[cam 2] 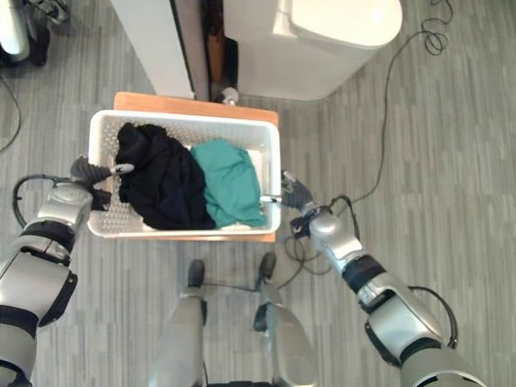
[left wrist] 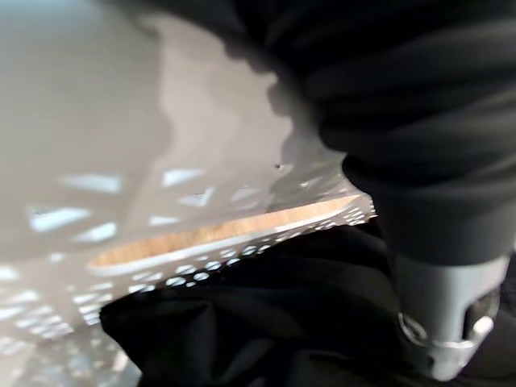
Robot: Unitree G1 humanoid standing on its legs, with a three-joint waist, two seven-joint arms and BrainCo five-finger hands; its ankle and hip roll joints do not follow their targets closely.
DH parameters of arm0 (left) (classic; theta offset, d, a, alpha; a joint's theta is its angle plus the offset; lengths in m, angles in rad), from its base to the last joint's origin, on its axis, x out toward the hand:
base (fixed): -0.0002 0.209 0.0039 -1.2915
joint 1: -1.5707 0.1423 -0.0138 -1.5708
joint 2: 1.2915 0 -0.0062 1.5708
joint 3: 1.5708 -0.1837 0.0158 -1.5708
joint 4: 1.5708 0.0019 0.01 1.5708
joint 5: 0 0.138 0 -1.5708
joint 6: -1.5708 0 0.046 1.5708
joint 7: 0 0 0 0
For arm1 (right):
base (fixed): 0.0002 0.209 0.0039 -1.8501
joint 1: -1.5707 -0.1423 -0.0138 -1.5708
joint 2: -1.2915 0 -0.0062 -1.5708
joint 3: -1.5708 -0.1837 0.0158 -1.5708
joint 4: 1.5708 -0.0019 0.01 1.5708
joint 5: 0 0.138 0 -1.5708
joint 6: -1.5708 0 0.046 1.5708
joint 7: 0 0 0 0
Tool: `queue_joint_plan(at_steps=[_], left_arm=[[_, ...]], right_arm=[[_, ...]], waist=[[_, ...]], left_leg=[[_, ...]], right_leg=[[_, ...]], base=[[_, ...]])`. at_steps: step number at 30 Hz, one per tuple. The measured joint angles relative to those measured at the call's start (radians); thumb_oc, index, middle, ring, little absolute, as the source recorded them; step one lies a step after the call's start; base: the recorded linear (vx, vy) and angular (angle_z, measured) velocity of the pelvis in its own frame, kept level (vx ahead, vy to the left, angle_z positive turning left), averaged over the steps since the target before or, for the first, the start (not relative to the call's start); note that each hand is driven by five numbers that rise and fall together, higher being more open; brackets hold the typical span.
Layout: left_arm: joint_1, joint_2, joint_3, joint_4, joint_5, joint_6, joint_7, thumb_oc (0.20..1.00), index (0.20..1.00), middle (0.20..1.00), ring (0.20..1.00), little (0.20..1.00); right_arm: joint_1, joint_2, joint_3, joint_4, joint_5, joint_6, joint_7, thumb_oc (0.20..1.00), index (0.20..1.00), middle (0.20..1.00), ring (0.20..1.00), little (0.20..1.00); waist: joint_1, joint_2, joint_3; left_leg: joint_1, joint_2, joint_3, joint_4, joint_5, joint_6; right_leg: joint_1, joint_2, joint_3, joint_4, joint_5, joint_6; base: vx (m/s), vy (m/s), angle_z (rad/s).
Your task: Grab the laundry basket,head to the washer,open it,put in the laundry and shut it.
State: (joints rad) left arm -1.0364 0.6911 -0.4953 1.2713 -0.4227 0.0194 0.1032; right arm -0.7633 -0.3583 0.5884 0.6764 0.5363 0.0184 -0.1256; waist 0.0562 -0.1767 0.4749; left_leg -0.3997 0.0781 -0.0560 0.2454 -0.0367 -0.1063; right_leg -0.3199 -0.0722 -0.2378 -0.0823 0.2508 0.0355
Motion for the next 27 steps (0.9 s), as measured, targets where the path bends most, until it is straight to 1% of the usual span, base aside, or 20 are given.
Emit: queue_joint_plan(at_steps=[4,8,9,12,17,19,21,22,23,25,26,27], left_arm=[[-0.004,0.0,-0.008,-0.015,-0.008,-0.004,0.003,1.0,1.0,1.0,1.0,1.0],[-0.005,0.0,-0.021,-0.057,-0.008,-0.009,0.015,1.0,1.0,1.0,1.0,1.0],[-0.005,0.0,-0.027,-0.075,-0.009,-0.018,0.035,1.0,1.0,1.0,1.0,1.0],[-0.006,-0.012,-0.029,-0.089,-0.01,-0.031,0.048,1.0,1.0,1.0,1.0,1.0],[-0.015,-0.03,-0.034,-0.083,-0.011,-0.032,0.051,1.0,1.0,1.0,1.0,1.0],[-0.026,-0.032,-0.04,-0.07,-0.01,-0.031,0.053,1.0,1.0,1.0,1.0,1.0],[-0.026,-0.039,-0.039,-0.073,-0.01,-0.031,0.054,1.0,1.0,1.0,1.0,1.0],[-0.034,-0.038,-0.064,-0.071,-0.01,-0.031,0.054,0.906,0.906,0.906,0.906,0.906],[-0.041,-0.037,-0.078,-0.063,-0.01,-0.029,0.052,0.708,0.708,0.708,0.708,0.708],[-0.047,-0.04,-0.079,-0.054,-0.01,-0.028,0.051,0.482,0.482,0.482,0.482,0.482],[-0.05,-0.04,-0.083,-0.051,-0.009,-0.028,0.048,0.2,0.2,0.2,0.2,0.2],[-0.06,-0.046,-0.109,-0.045,-0.009,-0.025,0.047,0.2,0.2,0.2,0.2,0.2]], right_arm=[[0.006,0.039,-0.012,0.0,-0.003,-0.001,-0.029,1.0,1.0,1.0,1.0,1.0],[0.005,0.048,-0.022,0.015,-0.002,-0.002,-0.05,1.0,1.0,1.0,1.0,1.0],[-0.014,0.063,-0.021,0.07,0.0,-0.003,-0.063,1.0,1.0,1.0,1.0,1.0],[-0.061,0.097,-0.026,0.162,0.01,-0.003,-0.079,1.0,1.0,1.0,1.0,1.0],[-0.139,0.107,-0.024,0.263,0.039,-0.002,-0.087,1.0,1.0,1.0,1.0,1.0],[-0.185,0.12,-0.012,0.335,0.04,-0.002,-0.084,1.0,1.0,1.0,1.0,1.0],[-0.195,0.118,-0.016,0.336,0.042,0.003,-0.084,1.0,1.0,1.0,1.0,1.0],[-0.228,0.126,-0.01,0.391,0.049,-0.003,-0.081,1.0,1.0,1.0,1.0,1.0],[-0.258,0.127,-0.006,0.423,0.049,0.005,-0.074,1.0,1.0,1.0,1.0,1.0],[-0.301,0.128,0.01,0.477,0.049,0.023,-0.063,1.0,1.0,1.0,1.0,1.0],[-0.317,0.131,0.014,0.494,0.049,0.026,-0.062,1.0,1.0,1.0,1.0,1.0],[-0.333,0.133,0.013,0.523,0.05,0.034,-0.06,1.0,1.0,1.0,1.0,1.0]], waist=[[0.0,0.0,0.0],[0.009,0.002,0.001],[0.013,0.005,0.003],[0.02,0.009,0.006],[0.024,0.012,0.007],[0.025,0.014,0.006],[0.027,0.015,0.005],[0.027,0.02,0.003],[0.027,0.021,0.003],[0.03,0.024,0.001],[0.03,0.024,0.001],[0.037,0.025,0.001]], left_leg=[[-0.017,-0.003,-0.008,0.017,-0.001,0.001],[-0.041,-0.005,-0.015,0.029,-0.001,0.001],[-0.051,-0.007,-0.019,0.03,-0.001,0.001],[-0.059,-0.012,-0.019,0.028,0.002,0.001],[-0.061,-0.018,-0.021,0.027,0.002,0.002],[-0.063,-0.019,-0.024,0.028,0.002,0.002],[-0.065,-0.02,-0.024,0.028,0.002,0.002],[-0.074,-0.021,-0.027,0.031,0.002,0.002],[-0.074,-0.022,-0.026,0.031,0.004,0.002],[-0.077,-0.024,-0.027,0.03,0.006,0.004],[-0.078,-0.024,-0.027,0.031,0.007,0.004],[-0.078,-0.025,-0.028,0.031,0.008,0.004]], right_leg=[[-0.012,-0.003,-0.006,0.011,-0.003,-0.003],[-0.028,-0.004,-0.012,0.016,-0.006,-0.009],[-0.034,-0.006,-0.016,0.016,-0.005,-0.008],[-0.045,-0.012,-0.017,0.019,-0.005,-0.008],[-0.046,-0.018,-0.019,0.023,-0.005,-0.009],[-0.046,-0.019,-0.021,0.025,-0.006,-0.009],[-0.049,-0.02,-0.021,0.026,-0.006,-0.009],[-0.055,-0.021,-0.023,0.028,-0.006,-0.009],[-0.058,-0.022,-0.023,0.03,-0.006,-0.009],[-0.062,-0.024,-0.023,0.033,-0.006,-0.009],[-0.063,-0.024,-0.023,0.033,-0.006,-0.009],[-0.064,-0.024,-0.024,0.035,-0.006,-0.009]], base=[[-0.01,0.002,0.04],[-0.01,-0.002,0.05],[0.0,0.001,0.06],[0.0,0.0,0.02],[0.0,-0.006,0.02],[0.0,0.0,0.0],[0.0,0.0,0.0],[0.0,0.0,0.0],[0.0,0.0,0.0],[0.0,0.0,0.0],[0.0,0.0,0.0],[0.0,0.0,0.0]])
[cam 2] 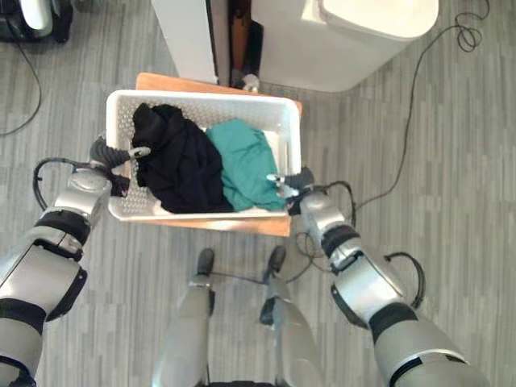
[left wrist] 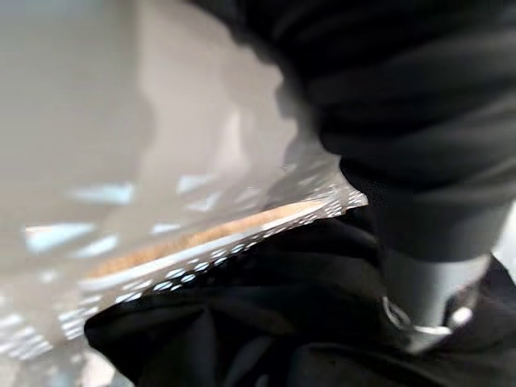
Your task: Grab the laundry basket,head to the washer,open it,put in the laundry and shut it.
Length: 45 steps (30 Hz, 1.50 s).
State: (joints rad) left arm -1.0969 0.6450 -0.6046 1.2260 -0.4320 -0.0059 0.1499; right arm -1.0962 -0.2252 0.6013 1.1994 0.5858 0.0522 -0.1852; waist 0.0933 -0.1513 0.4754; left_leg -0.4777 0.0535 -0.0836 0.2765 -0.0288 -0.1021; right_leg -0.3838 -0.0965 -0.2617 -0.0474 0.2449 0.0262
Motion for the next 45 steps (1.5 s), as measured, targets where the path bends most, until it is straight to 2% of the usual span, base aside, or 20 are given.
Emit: queue_joint_plan(at_steps=[2,4,6,7,8,9,11,12,14,19,23,24,26,28,30,35,36,38,41,45], left_arm=[[-0.003,-0.01,-0.013,0.004,0.002,0.001,-0.003,0.2,0.2,0.2,0.2,0.2],[-0.017,-0.02,-0.05,0.02,0.013,0.014,-0.003,0.2,0.2,0.2,0.2,0.2],[-0.032,-0.022,-0.082,0.039,0.027,0.025,-0.003,0.2,0.2,0.2,0.2,0.2],[-0.033,-0.023,-0.088,0.043,0.053,0.032,-0.004,0.2,0.2,0.2,0.2,0.2],[-0.034,-0.022,-0.098,0.044,0.069,0.031,-0.004,0.2,0.2,0.2,0.2,0.2],[-0.038,-0.02,-0.115,0.047,0.084,0.031,-0.004,0.2,0.2,0.2,0.2,0.2],[-0.041,-0.022,-0.123,0.05,0.097,0.032,-0.008,0.2,0.2,0.2,0.2,0.2],[-0.042,-0.023,-0.122,0.064,0.1,0.031,-0.008,0.2,0.2,0.2,0.2,0.2],[-0.042,-0.05,-0.122,0.089,0.123,0.035,-0.008,0.2,0.2,0.2,0.2,0.2],[-0.012,-0.039,-0.119,0.039,0.139,0.033,-0.005,0.2,0.2,0.2,0.2,0.2],[0.072,-0.008,-0.113,-0.068,0.173,0.044,-0.003,0.2,0.2,0.2,0.2,0.2],[0.167,0.046,-0.087,-0.215,0.179,0.057,-0.002,0.2,0.2,0.2,0.2,0.2],[0.289,0.106,-0.074,-0.391,0.215,0.058,-0.006,0.2,0.2,0.2,0.2,0.2],[0.385,0.115,-0.072,-0.475,0.257,0.057,-0.028,0.2,0.2,0.2,0.2,0.2],[0.526,0.155,-0.011,-0.666,0.288,0.06,-0.055,0.2,0.2,0.2,0.2,0.2],[0.683,0.168,0.096,-0.912,0.286,0.031,-0.128,0.2,0.2,0.2,0.2,0.2],[0.737,0.181,0.135,-1.001,0.287,0.042,-0.161,0.2,0.2,0.2,0.2,0.2],[0.779,0.169,0.158,-1.052,0.286,0.041,-0.185,0.2,0.2,0.2,0.2,0.2],[0.873,0.071,0.163,-1.045,0.285,0.05,-0.221,0.2,0.2,0.2,0.2,0.2],[0.9,-0.008,0.16,-1.017,0.285,0.078,-0.248,0.2,0.2,0.2,0.2,0.2]], right_arm=[[-0.01,-0.001,0.0,0.022,-0.001,0.002,0.008,1.0,1.0,1.0,1.0,1.0],[-0.023,0.0,0.011,0.052,-0.002,0.012,0.016,0.749,0.749,0.749,0.749,0.749],[-0.023,0.0,0.012,0.061,-0.003,0.013,0.016,0.627,0.627,0.627,0.627,0.627],[-0.023,0.0,0.012,0.062,-0.003,0.013,0.016,0.514,0.514,0.514,0.514,0.514],[-0.023,0.001,0.015,0.062,-0.003,0.013,0.016,0.514,0.514,0.514,0.514,0.514],[-0.023,0.001,0.02,0.062,-0.004,0.013,0.016,0.564,0.564,0.564,0.564,0.564],[-0.023,0.0,0.022,0.062,-0.014,0.013,0.013,0.382,0.382,0.382,0.382,0.382],[-0.023,0.001,0.022,0.066,-0.016,0.013,0.013,0.2,0.2,0.2,0.2,0.2],[-0.02,0.004,0.034,0.087,-0.017,0.023,0.01,0.2,0.2,0.2,0.2,0.2],[0.006,-0.012,0.04,0.057,-0.018,0.03,-0.008,0.2,0.2,0.2,0.2,0.2],[0.103,-0.056,0.039,-0.078,-0.021,0.045,-0.019,0.2,0.2,0.2,0.2,0.2],[0.207,-0.121,0.033,-0.251,-0.041,0.06,-0.032,0.2,0.2,0.2,0.2,0.2],[0.323,-0.193,0.025,-0.41,-0.07,0.062,-0.032,0.2,0.2,0.2,0.2,0.2],[0.41,-0.233,0.005,-0.472,-0.096,0.068,-0.021,0.2,0.2,0.2,0.2,0.2],[0.545,-0.295,-0.085,-0.627,-0.146,0.077,-0.002,0.2,0.2,0.2,0.2,0.2],[0.687,-0.357,-0.246,-0.752,-0.213,0.077,0.08,0.2,0.2,0.2,0.2,0.2],[0.719,-0.361,-0.3,-0.759,-0.246,0.076,0.118,0.2,0.2,0.2,0.2,0.2],[0.759,-0.362,-0.345,-0.762,-0.265,0.072,0.152,0.2,0.2,0.2,0.2,0.2],[0.889,-0.36,-0.413,-0.796,-0.311,0.073,0.192,0.2,0.2,0.2,0.2,0.2],[1.016,-0.355,-0.464,-0.832,-0.329,0.083,0.215,0.2,0.2,0.2,0.2,0.2]], waist=[[0.002,0.003,-0.002],[0.001,0.01,-0.012],[0.0,0.012,-0.019],[0.0,0.012,-0.02],[0.0,0.012,-0.02],[0.0,0.012,-0.02],[0.0,0.01,-0.021],[0.001,0.01,-0.023],[0.001,0.008,-0.059],[0.002,0.006,-0.061],[0.004,0.007,-0.061],[0.004,0.006,-0.06],[0.004,0.007,-0.059],[0.004,0.008,-0.058],[0.003,0.009,-0.058],[0.005,0.014,-0.059],[-0.008,0.023,-0.062],[-0.02,0.037,-0.069],[-0.053,0.086,-0.146],[-0.077,0.105,-0.192]], left_leg=[[0.0,-0.002,-0.002,0.0,0.0,0.0],[-0.009,-0.006,-0.009,0.003,0.0,0.0],[-0.014,-0.008,-0.013,0.006,0.0,0.001],[-0.014,-0.009,-0.013,0.008,0.0,0.001],[-0.015,-0.009,-0.013,0.008,0.0,0.001],[-0.015,-0.009,-0.013,0.009,0.0,0.001],[-0.016,-0.009,-0.014,0.009,0.0,0.001],[-0.016,-0.009,-0.015,0.009,0.0,0.001],[-0.034,-0.01,-0.016,0.01,0.002,0.004],[-0.024,-0.013,-0.019,0.007,0.004,0.006],[0.01,-0.015,-0.02,-0.008,0.006,0.008],[0.031,-0.016,-0.019,-0.019,0.005,0.009],[0.066,-0.018,-0.016,-0.035,0.005,0.01],[0.127,-0.019,-0.014,-0.054,0.001,0.017],[0.17,-0.022,-0.01,-0.076,0.0,0.022],[0.249,-0.025,0.013,-0.111,-0.003,0.036],[0.289,-0.031,0.017,-0.125,-0.008,0.045],[0.323,-0.035,0.019,-0.127,-0.013,0.05],[0.391,-0.051,0.041,-0.144,-0.031,0.07],[0.437,-0.072,0.053,-0.157,-0.04,0.085]], right_leg=[[0.0,-0.002,-0.002,0.004,-0.002,-0.002],[-0.005,-0.005,-0.008,0.007,-0.004,-0.002],[-0.008,-0.007,-0.013,0.01,-0.005,-0.002],[-0.008,-0.008,-0.013,0.01,-0.005,-0.002],[-0.008,-0.008,-0.014,0.01,-0.005,-0.002],[-0.008,-0.008,-0.014,0.01,-0.005,-0.002],[-0.008,-0.008,-0.015,0.011,-0.005,-0.002],[-0.008,-0.008,-0.015,0.011,-0.005,-0.002],[-0.024,-0.008,-0.018,0.011,-0.003,0.0],[-0.017,-0.007,-0.021,0.018,-0.002,-0.001],[0.01,-0.01,-0.022,0.021,-0.004,0.0],[0.026,-0.011,-0.022,0.021,-0.007,0.0],[0.053,-0.014,-0.021,0.02,-0.015,0.006],[0.105,-0.022,-0.02,0.019,-0.029,0.015],[0.134,-0.026,-0.016,0.023,-0.042,0.019],[0.184,-0.035,0.006,0.029,-0.061,0.031],[0.214,-0.041,0.008,0.028,-0.063,0.032],[0.247,-0.042,0.01,0.029,-0.065,0.035],[0.297,-0.06,0.031,0.026,-0.079,0.054],[0.331,-0.076,0.039,0.028,-0.088,0.065]], base=[[-0.01,0.005,0.03],[-0.01,0.012,0.09],[-0.01,0.009,0.08],[0.0,0.0,0.0],[0.0,0.0,0.0],[0.0,0.0,0.0],[0.0,0.0,0.0],[0.0,0.0,0.0],[0.0,0.002,0.02],[0.0,0.008,0.02],[0.01,0.011,0.0],[0.05,0.035,0.01],[0.07,0.05,0.01],[0.15,0.102,0.0],[0.1,0.076,-0.03],[0.09,0.119,-0.1],[0.06,0.137,-0.11],[0.05,0.148,-0.05],[0.06,0.149,-0.12],[0.04,0.142,-0.08]])
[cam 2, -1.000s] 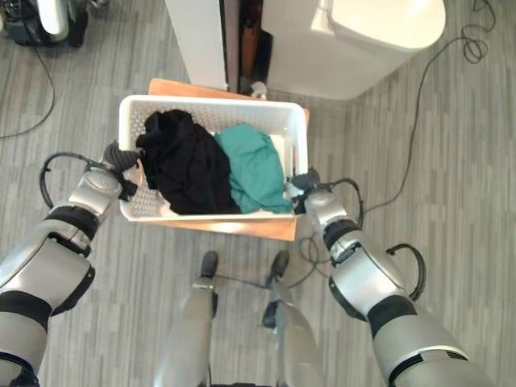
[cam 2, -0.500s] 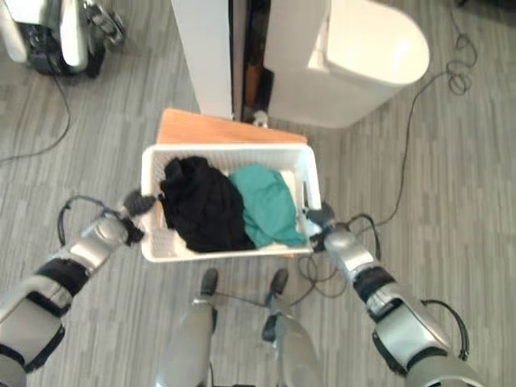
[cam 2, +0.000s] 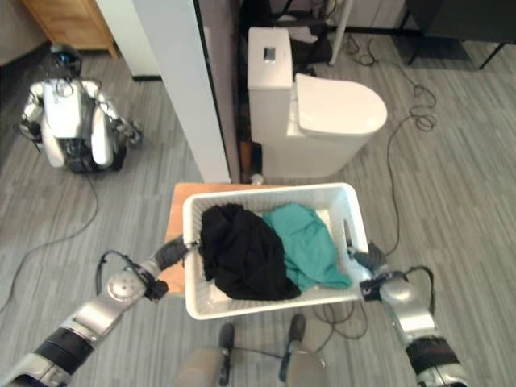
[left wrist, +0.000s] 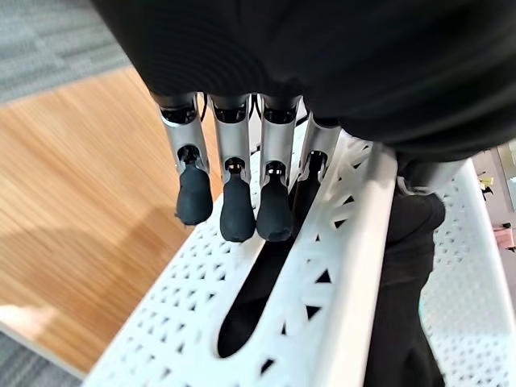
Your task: Grab the laundry basket,head to the washer,open it,put in the laundry and shut it.
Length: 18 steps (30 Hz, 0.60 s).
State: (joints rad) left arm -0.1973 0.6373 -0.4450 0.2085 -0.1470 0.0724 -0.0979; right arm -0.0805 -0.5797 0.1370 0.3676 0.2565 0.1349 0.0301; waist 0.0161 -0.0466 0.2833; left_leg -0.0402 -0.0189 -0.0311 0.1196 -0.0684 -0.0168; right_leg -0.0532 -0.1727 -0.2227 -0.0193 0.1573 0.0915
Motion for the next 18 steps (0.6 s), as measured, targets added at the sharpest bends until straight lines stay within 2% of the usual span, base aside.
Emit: queue_joint_plan(at_steps=[2,3,6,7,8,9,10,11,12,13,15,16,17,18], left_arm=[[0.019,-0.017,-0.004,0.01,0.0,0.003,-0.007,0.2,0.2,0.2,0.2,0.2],[0.02,-0.02,-0.021,0.02,0.001,0.006,-0.019,0.2,0.2,0.2,0.2,0.2],[0.017,-0.019,-0.032,0.023,0.003,0.011,-0.033,0.2,0.2,0.2,0.2,0.2],[0.013,-0.02,-0.036,0.026,0.01,0.013,-0.036,0.2,0.2,0.2,0.2,0.2],[-0.002,-0.016,-0.035,0.052,0.011,0.017,-0.035,0.2,0.2,0.2,0.2,0.2],[-0.009,-0.015,-0.034,0.056,0.014,0.02,-0.035,0.2,0.2,0.2,0.2,0.2],[-0.015,-0.015,-0.033,0.056,0.017,0.021,-0.036,0.2,0.2,0.2,0.2,0.2],[-0.022,-0.021,-0.033,0.054,0.034,0.022,-0.037,0.2,0.2,0.2,0.2,0.2],[-0.015,-0.021,-0.031,0.054,0.038,0.024,-0.037,0.2,0.2,0.2,0.2,0.2],[-0.014,-0.018,-0.033,0.054,0.039,0.027,-0.038,0.2,0.2,0.2,0.2,0.2],[0.001,-0.014,-0.022,0.053,0.039,0.032,-0.038,0.2,0.2,0.2,0.2,0.2],[0.03,-0.013,0.006,0.051,0.039,0.031,-0.04,0.2,0.2,0.2,0.2,0.2],[0.052,-0.01,0.024,0.053,0.039,0.032,-0.04,0.2,0.2,0.2,0.2,0.2],[0.063,-0.006,0.031,0.057,0.039,0.033,-0.04,0.2,0.2,0.2,0.2,0.2]], right_arm=[[0.042,0.011,-0.012,-0.009,-0.001,0.002,0.0,0.2,0.2,0.2,0.2,0.2],[0.089,0.022,-0.027,-0.019,-0.003,0.003,0.002,0.2,0.2,0.2,0.2,0.2],[0.125,0.045,-0.049,-0.032,-0.006,0.02,0.003,0.2,0.2,0.2,0.2,0.2],[0.139,0.05,-0.052,-0.034,-0.006,0.025,0.004,0.2,0.2,0.2,0.2,0.2],[0.135,0.068,-0.057,-0.049,-0.018,0.025,-0.002,0.2,0.2,0.2,0.2,0.2],[0.135,0.068,-0.056,-0.053,-0.018,0.026,-0.002,0.2,0.2,0.2,0.2,0.2],[0.135,0.067,-0.056,-0.054,-0.018,0.027,-0.001,0.2,0.2,0.2,0.2,0.2],[0.15,0.072,-0.055,-0.051,-0.017,0.028,-0.001,0.2,0.2,0.2,0.2,0.2],[0.149,0.077,-0.051,-0.046,-0.017,0.032,-0.002,0.2,0.2,0.2,0.2,0.2],[0.149,0.074,-0.051,-0.047,-0.018,0.032,-0.001,0.2,0.2,0.2,0.2,0.2],[0.146,0.078,-0.039,-0.047,-0.019,0.034,-0.001,0.2,0.2,0.2,0.2,0.2],[0.128,0.078,-0.015,-0.043,-0.028,0.035,0.0,0.2,0.2,0.2,0.2,0.2],[0.102,0.08,0.011,-0.024,-0.037,0.036,0.0,0.2,0.2,0.2,0.2,0.2],[0.09,0.084,0.022,-0.011,-0.038,0.036,0.001,0.2,0.2,0.2,0.2,0.2]], waist=[[-0.007,-0.003,-0.016],[-0.023,-0.009,-0.044],[-0.036,-0.015,-0.06],[-0.05,-0.023,-0.063],[-0.056,-0.022,-0.066],[-0.058,-0.02,-0.066],[-0.059,-0.011,-0.067],[-0.068,-0.011,-0.069],[-0.052,0.005,-0.07],[-0.035,0.015,-0.069],[-0.017,0.026,-0.075],[0.005,0.039,-0.082],[0.024,0.044,-0.084],[0.039,0.043,-0.086]], left_leg=[[0.035,-0.001,0.019,-0.017,-0.001,0.006],[0.045,-0.012,0.034,-0.019,-0.005,0.012],[0.066,-0.014,0.064,-0.027,-0.005,0.024],[0.071,-0.03,0.083,-0.017,-0.008,0.029],[0.055,-0.029,0.122,0.015,-0.018,0.044],[0.047,-0.028,0.141,0.024,-0.021,0.049],[0.029,-0.011,0.162,0.027,-0.027,0.065],[0.023,-0.001,0.192,0.029,-0.016,0.084],[0.026,0.023,0.227,0.019,-0.004,0.08],[0.04,0.044,0.266,0.0,0.004,0.079],[0.042,0.074,0.326,-0.019,0.031,0.077],[0.043,0.11,0.395,-0.031,0.044,0.062],[0.059,0.13,0.441,-0.04,0.051,0.053],[0.065,0.133,0.452,-0.041,0.047,0.049]], right_leg=[[0.016,-0.004,0.021,0.0,-0.002,0.003],[0.019,-0.01,0.032,0.002,-0.003,0.005],[0.018,-0.022,0.063,0.014,-0.001,0.014],[0.008,-0.022,0.081,0.018,0.014,0.031],[-0.03,-0.025,0.08,0.052,0.04,0.046],[-0.047,-0.022,0.078,0.044,0.078,0.05],[-0.056,-0.027,0.071,0.03,0.099,0.07],[-0.062,-0.038,-0.012,0.076,0.033,0.067],[-0.09,-0.04,-0.093,0.21,-0.055,0.011],[-0.103,-0.044,-0.127,0.323,-0.113,0.014],[-0.068,-0.079,-0.203,0.432,-0.212,0.02],[-0.035,-0.098,-0.235,0.485,-0.258,0.034],[-0.01,-0.112,-0.237,0.504,-0.277,0.055],[0.018,-0.114,-0.231,0.483,-0.279,0.074]], base=[[-0.04,0.14,-0.25],[-0.07,0.132,-0.23],[-0.09,0.073,-0.32],[-0.2,0.097,-0.67],[-0.2,0.07,-0.8],[-0.21,0.087,-0.84],[-0.25,0.087,-0.62],[-0.21,0.075,-0.68],[-0.18,0.052,-0.95],[-0.16,0.022,-1.06],[-0.17,-0.031,-1.12],[-0.24,-0.124,-1.51],[-0.17,-0.106,-1.63],[-0.25,-0.142,-1.56]])
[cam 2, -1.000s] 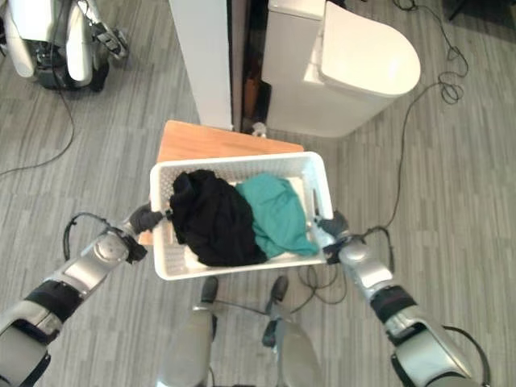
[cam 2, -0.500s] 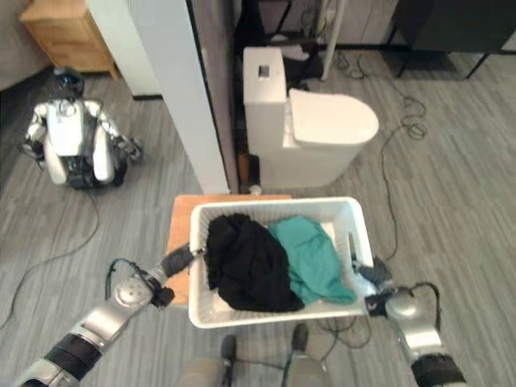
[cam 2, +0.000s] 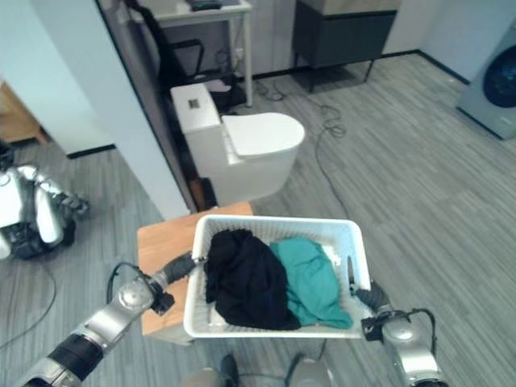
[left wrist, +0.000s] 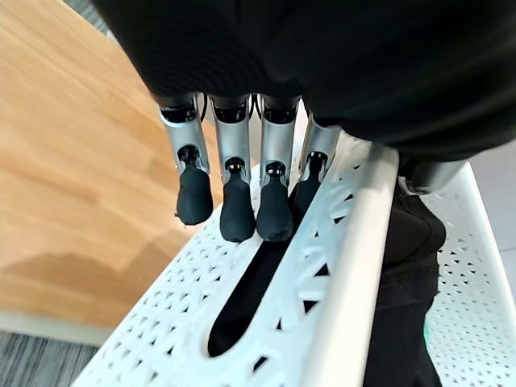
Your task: Grab the laundry basket,head to the washer,open it,put in the laundry and shut it.
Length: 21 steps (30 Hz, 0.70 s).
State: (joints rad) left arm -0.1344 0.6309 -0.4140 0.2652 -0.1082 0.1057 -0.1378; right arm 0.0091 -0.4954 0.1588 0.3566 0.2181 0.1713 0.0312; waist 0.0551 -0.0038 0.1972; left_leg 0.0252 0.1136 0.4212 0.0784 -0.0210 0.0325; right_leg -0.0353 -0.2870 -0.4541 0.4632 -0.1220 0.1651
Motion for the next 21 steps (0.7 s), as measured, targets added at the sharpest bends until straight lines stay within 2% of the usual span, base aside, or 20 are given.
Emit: queue_joint_plan(at_steps=[1,2,3,4,5,6,7,8,9,10,11,12,13,14,15,16,17,18,21], left_arm=[[0.016,0.013,0.007,0.001,-0.001,-0.003,-0.001,0.2,0.2,0.2,0.2,0.2],[0.019,0.016,0.008,0.004,-0.002,-0.003,-0.001,0.2,0.2,0.2,0.2,0.2],[0.018,0.014,0.007,0.01,-0.002,-0.003,-0.002,0.2,0.2,0.2,0.2,0.2],[0.019,-0.018,0.003,0.041,-0.003,-0.006,-0.003,0.2,0.2,0.2,0.2,0.2],[0.021,-0.026,0.006,0.062,-0.003,-0.008,-0.002,0.2,0.2,0.2,0.2,0.2],[0.023,-0.046,0.005,0.092,-0.003,-0.009,-0.003,0.2,0.2,0.2,0.2,0.2],[0.023,-0.056,0.004,0.093,-0.003,-0.01,-0.003,0.2,0.2,0.2,0.2,0.2],[0.022,-0.073,0.005,0.092,-0.003,-0.013,-0.003,0.2,0.2,0.2,0.2,0.2],[0.022,-0.078,0.005,0.089,-0.003,-0.016,-0.003,0.2,0.2,0.2,0.2,0.2],[0.023,-0.084,0.011,0.091,-0.003,-0.016,-0.001,0.2,0.2,0.2,0.2,0.2],[0.028,-0.084,0.011,0.096,-0.003,-0.015,-0.001,0.2,0.2,0.2,0.2,0.2],[0.034,-0.103,0.006,0.115,-0.003,-0.019,-0.002,0.2,0.2,0.2,0.2,0.2],[0.044,-0.107,0.004,0.115,-0.003,-0.022,-0.002,0.2,0.2,0.2,0.2,0.2],[0.045,-0.108,-0.003,0.129,-0.004,-0.029,0.0,0.2,0.2,0.2,0.2,0.2],[0.04,-0.115,-0.003,0.149,-0.008,-0.035,0.008,0.2,0.2,0.2,0.2,0.2],[0.039,-0.115,-0.002,0.15,-0.011,-0.035,0.01,0.2,0.2,0.2,0.2,0.2],[0.047,-0.115,-0.001,0.15,-0.012,-0.035,0.011,0.2,0.2,0.2,0.2,0.2],[0.054,-0.117,0.001,0.149,-0.019,-0.035,0.013,0.2,0.2,0.2,0.2,0.2],[0.058,-0.122,0.006,0.148,-0.043,-0.038,0.017,0.2,0.2,0.2,0.2,0.2]], right_arm=[[-0.019,0.009,0.022,0.021,-0.006,0.001,0.0,0.2,0.2,0.2,0.2,0.2],[-0.022,0.012,0.026,0.025,-0.007,0.001,0.0,0.2,0.2,0.2,0.2,0.2],[-0.024,0.014,0.028,0.031,-0.008,0.001,0.0,0.2,0.2,0.2,0.2,0.2],[-0.035,0.002,0.044,0.059,-0.008,0.002,-0.002,0.2,0.2,0.2,0.2,0.2],[-0.047,-0.003,0.061,0.071,-0.008,0.002,-0.002,0.2,0.2,0.2,0.2,0.2],[-0.043,-0.011,0.069,0.074,-0.008,0.003,-0.004,0.2,0.2,0.2,0.2,0.2],[-0.042,-0.018,0.069,0.076,-0.008,0.005,-0.004,0.2,0.2,0.2,0.2,0.2],[-0.042,-0.035,0.071,0.079,-0.008,0.004,-0.003,0.2,0.2,0.2,0.2,0.2],[-0.042,-0.04,0.069,0.083,-0.007,0.003,-0.002,0.2,0.2,0.2,0.2,0.2],[-0.04,-0.042,0.077,0.082,-0.006,0.003,-0.002,0.2,0.2,0.2,0.2,0.2],[-0.04,-0.043,0.08,0.082,-0.007,0.003,-0.002,0.2,0.2,0.2,0.2,0.2],[-0.033,-0.067,0.092,0.082,-0.006,-0.002,0.007,0.2,0.2,0.2,0.2,0.2],[-0.033,-0.067,0.087,0.082,-0.008,-0.001,0.01,0.2,0.2,0.2,0.2,0.2],[-0.034,-0.073,0.094,0.084,-0.007,-0.002,0.01,0.2,0.2,0.2,0.2,0.2],[-0.053,-0.08,0.118,0.093,-0.007,-0.001,0.011,0.2,0.2,0.2,0.2,0.2],[-0.074,-0.085,0.125,0.102,-0.007,0.0,0.011,0.2,0.2,0.2,0.2,0.2],[-0.09,-0.087,0.131,0.106,-0.007,0.0,0.011,0.2,0.2,0.2,0.2,0.2],[-0.102,-0.09,0.137,0.109,-0.007,0.001,0.012,0.2,0.2,0.2,0.2,0.2],[-0.128,-0.091,0.151,0.133,-0.004,0.002,0.014,0.2,0.2,0.2,0.2,0.2]], waist=[[0.012,-0.015,-0.011],[0.02,-0.025,-0.017],[0.017,-0.032,-0.018],[0.008,-0.009,-0.029],[0.028,-0.005,-0.031],[0.031,-0.003,-0.04],[0.033,-0.002,-0.041],[0.035,0.015,-0.052],[0.035,0.027,-0.06],[0.022,0.026,-0.057],[0.02,0.022,-0.055],[0.002,0.025,-0.052],[0.003,0.03,-0.049],[0.01,0.033,-0.047],[0.03,0.032,-0.037],[0.049,0.026,-0.012],[0.053,0.021,0.003],[0.055,0.015,0.013],[0.061,0.027,0.03]], left_leg=[[-0.008,0.025,0.062,0.018,0.013,0.0],[-0.014,0.032,0.083,0.027,0.017,-0.006],[-0.019,0.031,0.084,0.029,0.028,-0.023],[-0.034,0.073,0.064,0.037,0.073,-0.014],[-0.051,0.099,0.052,0.07,0.082,-0.008],[-0.102,0.131,0.019,0.125,0.083,-0.014],[-0.109,0.131,0.021,0.116,0.075,-0.029],[-0.111,0.117,0.018,0.072,0.127,-0.057],[-0.108,0.142,0.064,0.055,0.128,-0.058],[-0.103,0.177,0.059,0.038,0.143,-0.078],[-0.099,0.191,0.059,0.037,0.158,-0.082],[-0.101,0.202,0.022,0.022,0.217,-0.084],[-0.099,0.213,0.023,0.019,0.251,-0.123],[-0.108,0.218,-0.009,0.023,0.281,-0.119],[-0.135,0.212,-0.168,0.042,0.324,-0.145],[-0.146,0.195,-0.258,0.057,0.304,-0.163],[-0.149,0.143,-0.342,0.045,0.242,-0.202],[-0.144,0.088,-0.4,0.017,0.211,-0.201],[-0.134,-0.029,-0.421,-0.017,0.173,-0.148]], right_leg=[[0.055,-0.04,0.012,-0.025,-0.04,0.016],[0.08,-0.059,0.003,-0.071,-0.047,0.003],[0.108,-0.037,0.012,-0.14,-0.044,0.001],[0.085,0.012,0.007,-0.178,-0.05,-0.026],[0.063,0.025,0.017,-0.176,-0.051,-0.039],[0.043,0.071,0.057,-0.207,-0.035,-0.081],[0.034,0.077,0.069,-0.228,-0.027,-0.092],[0.003,0.115,0.096,-0.232,-0.01,-0.114],[-0.013,0.146,0.109,-0.245,-0.013,-0.116],[-0.035,0.192,0.116,-0.236,-0.012,-0.122],[-0.033,0.2,0.124,-0.239,-0.015,-0.132],[-0.033,0.223,0.119,-0.243,-0.02,-0.142],[-0.032,0.232,0.126,-0.252,-0.021,-0.156],[-0.036,0.245,0.121,-0.252,-0.011,-0.172],[-0.057,0.253,0.154,-0.25,0.005,-0.203],[-0.06,0.253,0.178,-0.255,0.012,-0.213],[-0.06,0.251,0.193,-0.282,0.036,-0.234],[-0.06,0.247,0.207,-0.302,0.055,-0.237],[-0.026,0.273,0.22,-0.4,0.104,-0.247]], base=[[-0.17,-0.123,-1.42],[-0.33,-0.3,-1.17],[-0.34,-0.352,-0.96],[-0.33,-0.399,-0.95],[-0.26,-0.355,-1.26],[-0.24,-0.37,-1.1],[-0.21,-0.397,-1.09],[-0.17,-0.363,-0.81],[-0.11,-0.237,-0.79],[-0.16,-0.285,-0.52],[-0.25,-0.351,-0.3],[-0.38,-0.404,-0.18],[-0.32,-0.281,-0.12],[-0.22,-0.18,-0.32],[-0.08,-0.167,-0.54],[-0.04,-0.106,-0.54],[-0.01,-0.099,-0.46],[0.01,-0.094,-0.26],[0.05,-0.103,-0.24]])
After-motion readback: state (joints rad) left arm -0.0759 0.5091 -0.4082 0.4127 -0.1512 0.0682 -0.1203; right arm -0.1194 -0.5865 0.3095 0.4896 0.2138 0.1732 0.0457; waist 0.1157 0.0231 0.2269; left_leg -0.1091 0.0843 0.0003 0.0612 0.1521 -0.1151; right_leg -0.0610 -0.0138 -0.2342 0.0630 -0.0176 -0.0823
